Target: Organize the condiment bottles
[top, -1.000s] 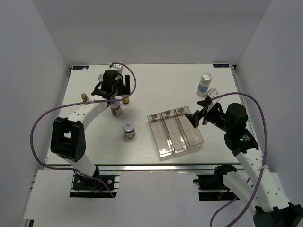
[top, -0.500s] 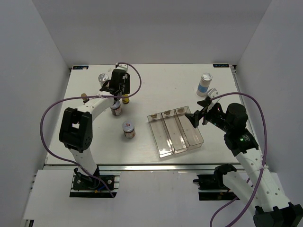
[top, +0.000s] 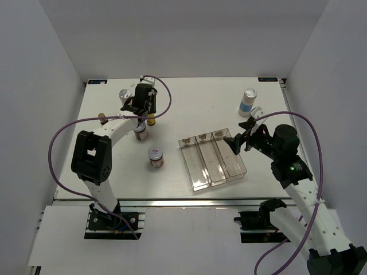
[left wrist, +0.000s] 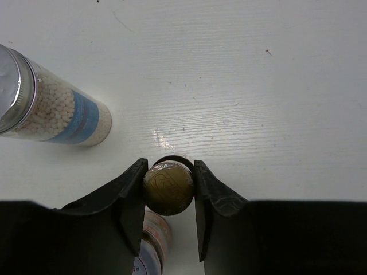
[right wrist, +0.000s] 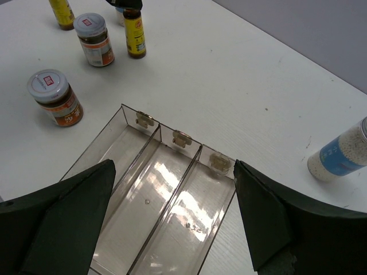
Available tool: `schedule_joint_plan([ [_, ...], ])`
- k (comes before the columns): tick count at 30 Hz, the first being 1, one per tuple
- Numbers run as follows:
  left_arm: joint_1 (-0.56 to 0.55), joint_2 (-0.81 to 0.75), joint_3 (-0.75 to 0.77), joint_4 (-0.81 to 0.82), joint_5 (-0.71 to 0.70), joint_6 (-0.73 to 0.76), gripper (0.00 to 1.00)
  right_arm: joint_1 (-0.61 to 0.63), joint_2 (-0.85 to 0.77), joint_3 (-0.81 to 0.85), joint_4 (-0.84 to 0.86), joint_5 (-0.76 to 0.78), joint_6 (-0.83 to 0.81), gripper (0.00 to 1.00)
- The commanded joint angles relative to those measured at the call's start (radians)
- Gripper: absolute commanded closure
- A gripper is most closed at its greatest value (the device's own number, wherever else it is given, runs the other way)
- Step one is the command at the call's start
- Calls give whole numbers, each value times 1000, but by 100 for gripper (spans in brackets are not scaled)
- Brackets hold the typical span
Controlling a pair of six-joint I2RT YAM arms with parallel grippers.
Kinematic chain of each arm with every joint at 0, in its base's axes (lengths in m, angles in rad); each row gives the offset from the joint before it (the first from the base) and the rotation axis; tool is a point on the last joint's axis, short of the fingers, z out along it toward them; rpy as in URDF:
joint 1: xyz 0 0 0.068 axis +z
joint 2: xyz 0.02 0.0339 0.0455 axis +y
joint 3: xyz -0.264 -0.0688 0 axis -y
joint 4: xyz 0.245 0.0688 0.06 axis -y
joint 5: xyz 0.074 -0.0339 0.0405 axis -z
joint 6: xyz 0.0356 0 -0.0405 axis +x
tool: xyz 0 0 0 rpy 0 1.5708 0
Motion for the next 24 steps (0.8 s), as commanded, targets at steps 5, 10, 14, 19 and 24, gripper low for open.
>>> schedule_joint_plan([
  [5, -58, -249, 41, 33, 108, 10, 100, -1, 2, -11, 31, 11, -1, 21],
  [10, -130, -356, 12, -31, 200, -13, 100, -3, -6, -16, 34, 24, 4, 74],
  [14, -154, -433, -31, -111, 341, -48, 100, -1, -3, -17, 39, 57, 8, 98],
  [19, -222, -498, -97, -158, 417, -62, 100, -3, 5, -14, 43, 83, 13, 98],
  [24, -283, -472, -134, -177, 435, -59, 100, -1, 13, -14, 45, 105, 14, 97],
])
